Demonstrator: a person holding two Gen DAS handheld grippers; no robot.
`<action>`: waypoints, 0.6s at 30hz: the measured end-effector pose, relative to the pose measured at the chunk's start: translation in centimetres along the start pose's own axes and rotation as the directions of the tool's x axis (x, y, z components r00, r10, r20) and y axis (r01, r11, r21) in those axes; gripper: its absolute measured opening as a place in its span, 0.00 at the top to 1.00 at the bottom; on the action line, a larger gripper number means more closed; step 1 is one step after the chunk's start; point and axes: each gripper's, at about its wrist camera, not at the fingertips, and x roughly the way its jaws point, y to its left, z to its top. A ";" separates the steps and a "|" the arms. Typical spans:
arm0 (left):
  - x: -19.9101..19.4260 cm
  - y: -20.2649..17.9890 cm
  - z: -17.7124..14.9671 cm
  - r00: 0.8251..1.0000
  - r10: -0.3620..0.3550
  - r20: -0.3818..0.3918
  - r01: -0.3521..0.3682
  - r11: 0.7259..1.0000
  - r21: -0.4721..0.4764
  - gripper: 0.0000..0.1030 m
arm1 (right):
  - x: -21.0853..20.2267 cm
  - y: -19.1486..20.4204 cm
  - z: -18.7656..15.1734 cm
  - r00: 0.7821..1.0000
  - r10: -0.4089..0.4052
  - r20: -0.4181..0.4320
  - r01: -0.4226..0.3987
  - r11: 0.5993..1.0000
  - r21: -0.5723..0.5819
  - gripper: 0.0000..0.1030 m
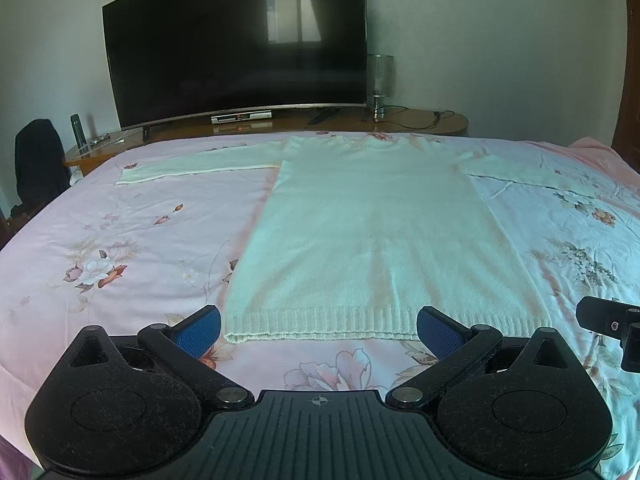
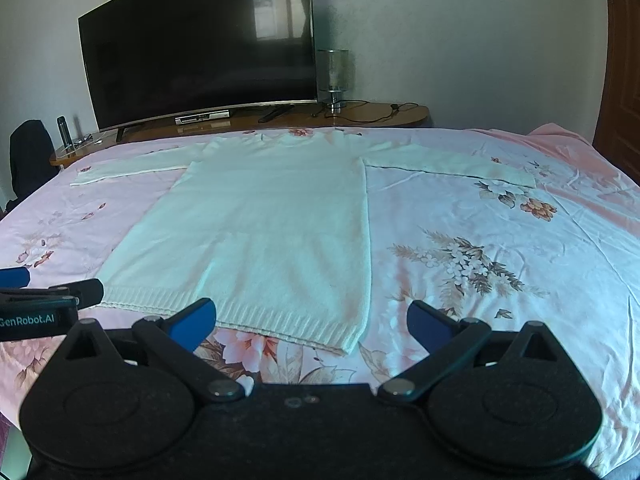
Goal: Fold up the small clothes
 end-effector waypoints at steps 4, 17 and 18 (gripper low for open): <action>0.0 0.0 0.0 1.000 0.001 -0.001 -0.001 1.000 0.001 0.00 | -0.1 0.0 0.0 1.000 0.001 0.001 -0.001 1.000 0.001 0.01; -0.1 0.0 0.0 1.000 0.006 -0.002 -0.006 1.000 -0.003 0.00 | -0.1 0.0 0.0 1.000 0.002 0.001 -0.002 1.000 -0.002 0.01; -0.1 -0.1 -0.1 1.000 0.007 -0.003 -0.007 1.000 -0.003 0.00 | -0.1 0.0 0.0 1.000 0.002 0.001 -0.002 1.000 -0.002 0.01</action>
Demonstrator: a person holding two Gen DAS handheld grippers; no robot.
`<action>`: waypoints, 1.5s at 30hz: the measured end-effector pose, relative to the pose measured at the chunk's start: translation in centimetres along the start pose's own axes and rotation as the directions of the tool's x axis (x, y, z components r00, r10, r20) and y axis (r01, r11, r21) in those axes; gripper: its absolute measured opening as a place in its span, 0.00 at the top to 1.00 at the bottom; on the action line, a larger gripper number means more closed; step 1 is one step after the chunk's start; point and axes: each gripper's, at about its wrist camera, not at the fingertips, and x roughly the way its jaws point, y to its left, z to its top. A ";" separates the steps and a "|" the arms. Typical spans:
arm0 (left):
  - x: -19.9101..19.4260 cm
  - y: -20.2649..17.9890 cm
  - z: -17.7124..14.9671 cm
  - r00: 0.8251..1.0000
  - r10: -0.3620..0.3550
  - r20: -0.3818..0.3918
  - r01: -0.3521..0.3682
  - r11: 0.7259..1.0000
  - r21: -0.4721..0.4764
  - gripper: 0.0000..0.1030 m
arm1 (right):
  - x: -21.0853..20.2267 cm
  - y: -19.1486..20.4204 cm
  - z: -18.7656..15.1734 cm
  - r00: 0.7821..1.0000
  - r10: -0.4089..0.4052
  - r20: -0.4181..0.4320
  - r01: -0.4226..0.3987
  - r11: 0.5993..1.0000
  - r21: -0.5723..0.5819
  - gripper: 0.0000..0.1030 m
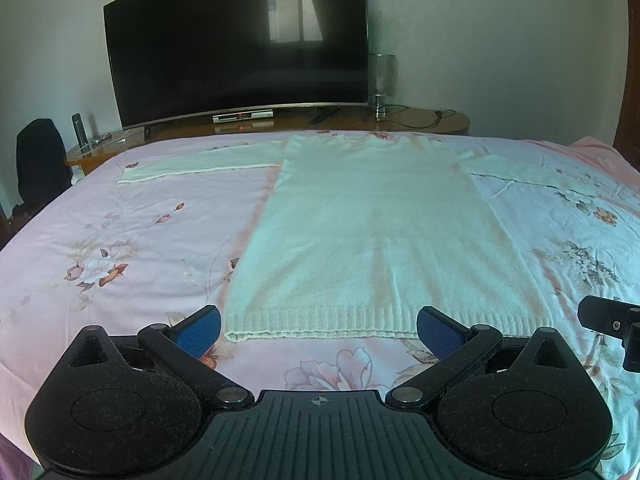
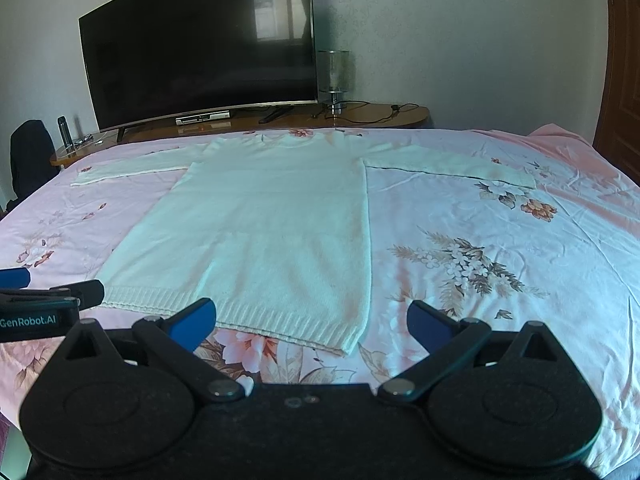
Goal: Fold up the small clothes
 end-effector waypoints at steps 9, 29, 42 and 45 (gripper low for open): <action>0.0 0.0 -0.1 1.000 0.000 -0.002 0.000 1.000 -0.003 0.00 | 0.0 -0.1 0.0 1.000 0.001 0.000 -0.001 1.000 -0.006 0.01; 0.1 -0.3 -0.1 1.000 0.002 -0.004 -0.002 1.000 0.000 0.00 | 0.2 0.1 0.0 1.000 0.007 0.002 -0.007 1.000 -0.023 0.01; 0.0 -0.2 -0.1 1.000 0.004 -0.001 -0.004 1.000 0.002 0.00 | 0.3 0.0 0.0 1.000 0.010 0.001 -0.010 1.000 -0.029 0.01; 0.0 -0.3 -0.1 1.000 0.008 -0.002 -0.008 1.000 0.003 0.00 | 0.2 0.0 -0.1 1.000 0.017 0.001 -0.017 0.999 -0.029 0.01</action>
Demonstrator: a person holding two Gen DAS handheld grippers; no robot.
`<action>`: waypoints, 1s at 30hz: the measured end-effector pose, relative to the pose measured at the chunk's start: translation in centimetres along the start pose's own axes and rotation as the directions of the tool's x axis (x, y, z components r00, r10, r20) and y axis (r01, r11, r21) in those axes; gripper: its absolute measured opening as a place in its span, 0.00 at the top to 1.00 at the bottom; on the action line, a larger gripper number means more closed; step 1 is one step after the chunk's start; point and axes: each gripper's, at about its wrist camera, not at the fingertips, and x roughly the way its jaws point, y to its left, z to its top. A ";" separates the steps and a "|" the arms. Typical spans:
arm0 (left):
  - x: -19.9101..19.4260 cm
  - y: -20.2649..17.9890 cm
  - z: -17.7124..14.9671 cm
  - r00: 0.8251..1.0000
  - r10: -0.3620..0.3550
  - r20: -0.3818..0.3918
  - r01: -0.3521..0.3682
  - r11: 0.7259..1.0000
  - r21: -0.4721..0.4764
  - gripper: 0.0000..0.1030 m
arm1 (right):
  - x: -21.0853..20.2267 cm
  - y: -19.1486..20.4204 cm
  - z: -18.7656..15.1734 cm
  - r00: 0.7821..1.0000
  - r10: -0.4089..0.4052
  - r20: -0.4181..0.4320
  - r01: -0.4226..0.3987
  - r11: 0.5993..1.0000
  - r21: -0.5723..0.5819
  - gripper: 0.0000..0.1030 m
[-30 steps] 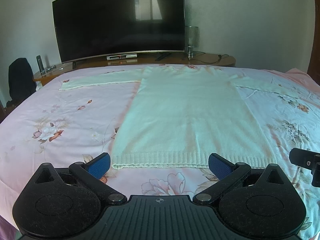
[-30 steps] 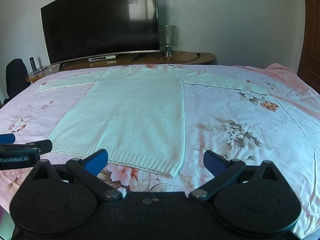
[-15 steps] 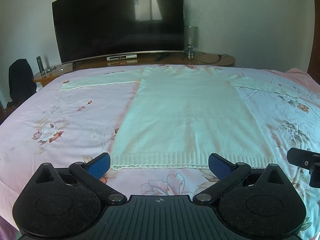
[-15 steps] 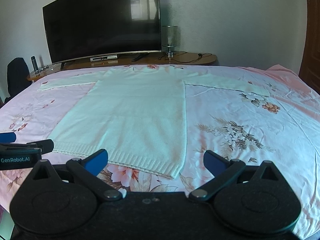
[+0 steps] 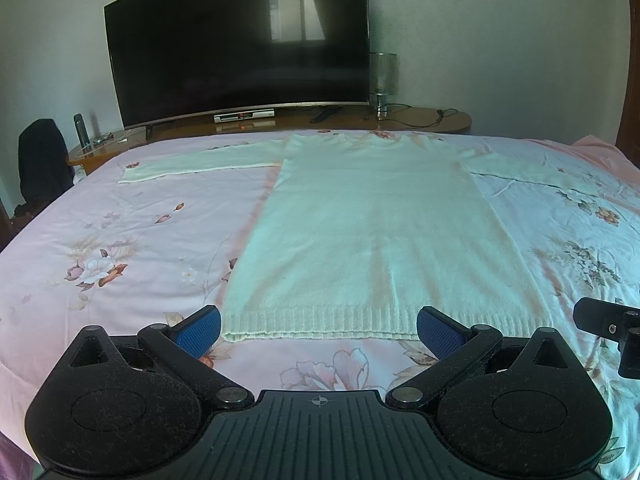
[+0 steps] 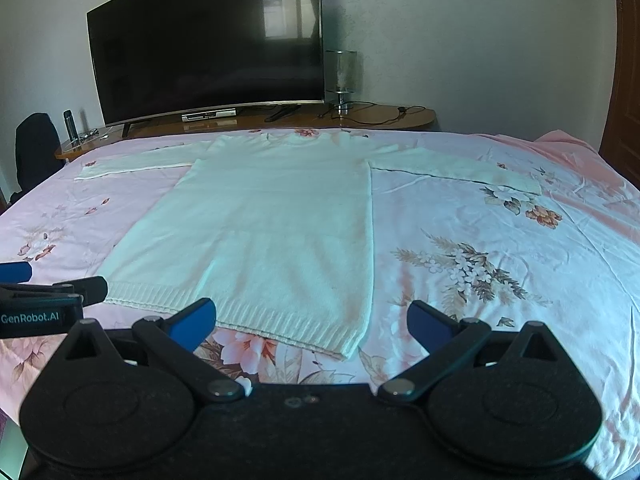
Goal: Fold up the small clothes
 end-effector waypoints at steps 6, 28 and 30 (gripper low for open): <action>0.2 0.5 0.7 0.999 0.044 0.022 -0.044 0.999 0.017 0.00 | -0.1 -0.7 0.2 1.000 0.016 0.022 -0.017 0.999 0.038 0.01; 22.2 10.5 13.7 0.997 0.069 0.031 -0.066 0.992 -0.112 0.00 | 17.9 -27.2 12.6 0.965 -0.195 0.174 0.053 0.796 0.603 0.10; 25.1 11.1 13.6 0.997 0.074 -0.004 -0.074 0.992 -0.105 0.00 | 21.6 -30.5 12.7 0.964 -0.205 0.167 0.034 0.722 0.691 0.17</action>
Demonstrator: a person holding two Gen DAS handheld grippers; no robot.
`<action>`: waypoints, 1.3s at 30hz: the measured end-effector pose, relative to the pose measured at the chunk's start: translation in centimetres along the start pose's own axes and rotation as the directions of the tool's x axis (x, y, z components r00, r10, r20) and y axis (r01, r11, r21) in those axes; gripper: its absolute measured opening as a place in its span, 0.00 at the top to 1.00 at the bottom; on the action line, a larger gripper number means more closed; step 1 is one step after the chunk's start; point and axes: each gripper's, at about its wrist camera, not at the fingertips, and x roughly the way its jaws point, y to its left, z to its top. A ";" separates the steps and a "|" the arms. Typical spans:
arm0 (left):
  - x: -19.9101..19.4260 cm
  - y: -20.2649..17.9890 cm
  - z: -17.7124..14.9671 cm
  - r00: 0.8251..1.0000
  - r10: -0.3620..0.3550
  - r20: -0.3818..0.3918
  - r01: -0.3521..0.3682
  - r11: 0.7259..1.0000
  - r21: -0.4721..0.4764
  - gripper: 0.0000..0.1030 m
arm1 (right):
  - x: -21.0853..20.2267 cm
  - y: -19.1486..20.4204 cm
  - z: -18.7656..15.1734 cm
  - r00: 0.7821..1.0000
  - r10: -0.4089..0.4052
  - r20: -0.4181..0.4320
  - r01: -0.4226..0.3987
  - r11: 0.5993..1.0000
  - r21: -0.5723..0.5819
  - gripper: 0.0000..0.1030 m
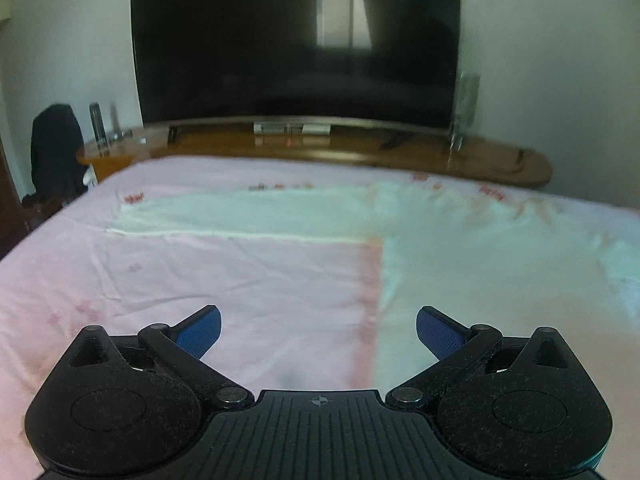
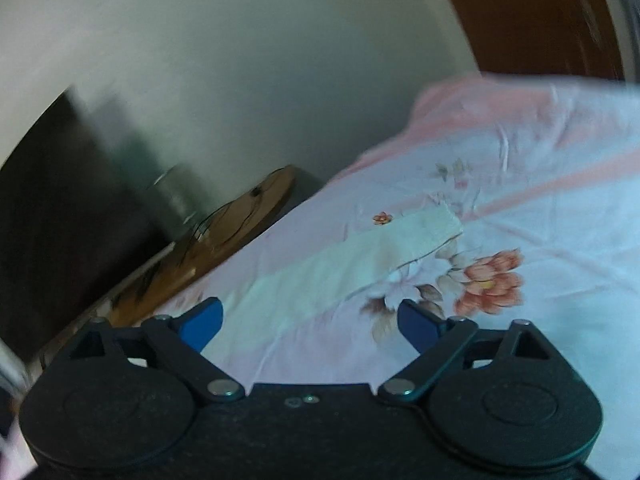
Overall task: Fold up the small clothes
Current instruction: 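Grasp a white sweater sleeve cuff with the right gripper and lay it across the body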
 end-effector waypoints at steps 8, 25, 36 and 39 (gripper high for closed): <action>7.2 0.8 -0.1 0.997 0.032 -0.074 -0.036 0.998 -0.060 0.00 | 9.6 -7.3 0.4 0.995 -0.096 -0.017 0.096 0.941 0.324 0.63; 10.6 0.3 -1.0 0.992 -0.012 -0.129 0.005 0.998 -0.059 0.00 | 12.1 6.1 0.0 0.995 -0.092 0.041 0.099 0.969 -0.226 0.94; 7.4 2.4 -1.9 0.994 0.012 -0.111 -0.017 0.999 -0.038 0.00 | 14.5 29.5 -18.5 0.944 0.161 -0.287 -0.310 0.731 -0.608 0.94; 6.8 3.2 -1.9 0.994 0.013 -0.109 -0.018 0.999 -0.040 0.00 | 14.8 32.6 -23.4 0.909 0.176 -0.377 -0.390 0.677 -0.624 0.94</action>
